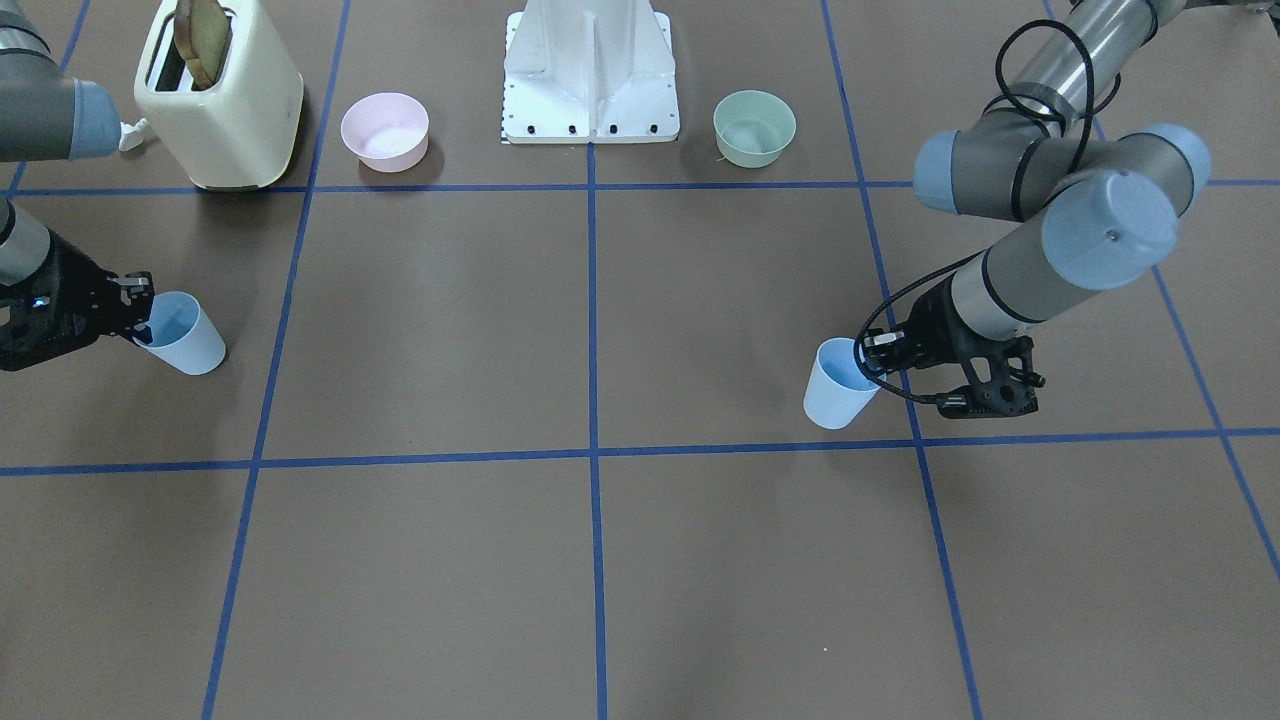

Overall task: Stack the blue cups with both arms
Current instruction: 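Close both grippers on the cup rims and lift the cups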

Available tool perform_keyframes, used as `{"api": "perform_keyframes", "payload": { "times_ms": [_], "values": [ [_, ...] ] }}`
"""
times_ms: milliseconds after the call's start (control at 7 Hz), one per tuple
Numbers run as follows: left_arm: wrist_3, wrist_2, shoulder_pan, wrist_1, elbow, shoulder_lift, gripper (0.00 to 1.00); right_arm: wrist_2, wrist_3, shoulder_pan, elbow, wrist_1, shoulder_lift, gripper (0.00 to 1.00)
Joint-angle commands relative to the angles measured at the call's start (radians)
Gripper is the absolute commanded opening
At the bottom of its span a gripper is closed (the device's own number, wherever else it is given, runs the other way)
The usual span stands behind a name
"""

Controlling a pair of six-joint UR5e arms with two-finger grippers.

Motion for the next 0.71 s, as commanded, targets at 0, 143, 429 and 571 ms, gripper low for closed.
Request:
{"api": "perform_keyframes", "payload": {
  "times_ms": [0,143,429,571],
  "values": [
    [-0.054,0.001,0.022,0.003,0.004,-0.037,0.00,0.003,-0.001,0.008,-0.001,-0.001,0.002,0.00],
    [-0.100,0.007,0.048,0.038,0.003,-0.074,0.00,0.012,0.002,0.025,0.002,-0.012,0.021,0.00],
    [-0.163,0.105,0.105,0.107,0.000,-0.144,0.00,0.024,0.002,0.046,0.052,-0.244,0.157,0.00],
    [-0.166,0.106,0.110,0.133,0.001,-0.172,0.00,0.023,0.002,0.046,0.083,-0.326,0.201,0.00]
  ]
}}
